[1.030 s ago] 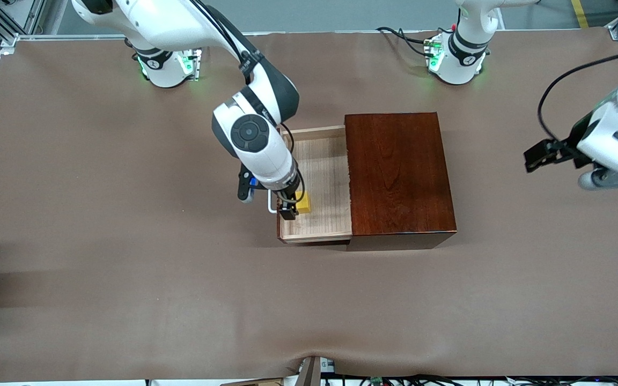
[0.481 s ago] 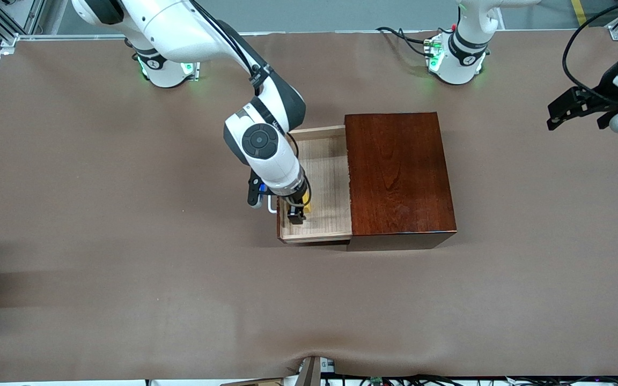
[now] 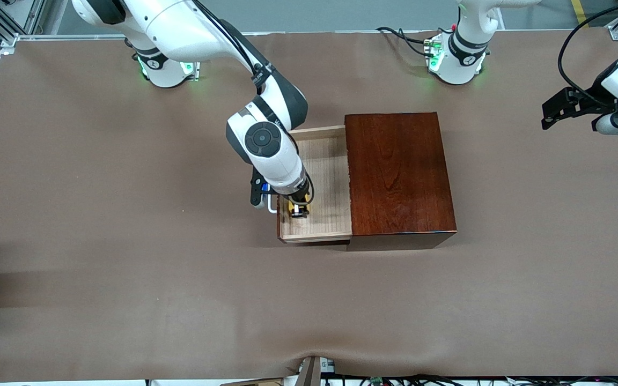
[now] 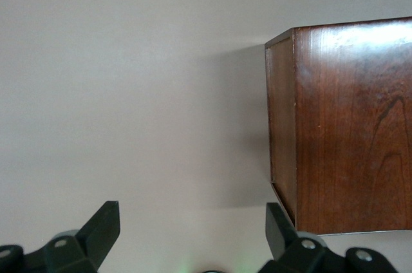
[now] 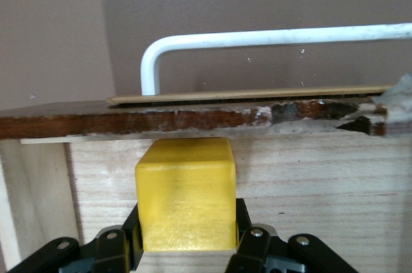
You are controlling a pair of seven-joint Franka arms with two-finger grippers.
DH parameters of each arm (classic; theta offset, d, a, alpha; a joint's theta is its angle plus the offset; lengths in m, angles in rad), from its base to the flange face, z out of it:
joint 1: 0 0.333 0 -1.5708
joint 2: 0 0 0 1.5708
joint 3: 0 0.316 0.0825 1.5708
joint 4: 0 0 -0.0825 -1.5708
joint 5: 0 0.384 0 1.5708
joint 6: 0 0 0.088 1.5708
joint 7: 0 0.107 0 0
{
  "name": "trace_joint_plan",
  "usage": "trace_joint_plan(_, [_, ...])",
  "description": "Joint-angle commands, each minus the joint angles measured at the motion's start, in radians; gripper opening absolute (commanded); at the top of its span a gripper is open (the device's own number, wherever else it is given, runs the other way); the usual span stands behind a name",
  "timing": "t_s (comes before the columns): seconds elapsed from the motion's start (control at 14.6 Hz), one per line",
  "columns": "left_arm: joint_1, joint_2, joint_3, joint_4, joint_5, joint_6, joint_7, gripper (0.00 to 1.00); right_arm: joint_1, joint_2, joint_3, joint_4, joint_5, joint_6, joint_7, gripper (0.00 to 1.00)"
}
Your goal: Open drawer, take yellow block, close drawer
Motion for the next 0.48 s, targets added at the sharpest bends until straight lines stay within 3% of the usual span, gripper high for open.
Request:
trace_joint_plan(0.0, [-0.008,0.031,0.000,0.053,-0.002,-0.007,0.052,1.00,-0.001,-0.005,-0.004,0.020,0.006,-0.026,-0.016,0.10])
trace_joint_plan(0.41, [0.005,0.034,0.002,0.062,-0.004,-0.008,0.053,1.00,-0.005,-0.126,0.000,0.090,0.054,-0.296,-0.019,0.10])
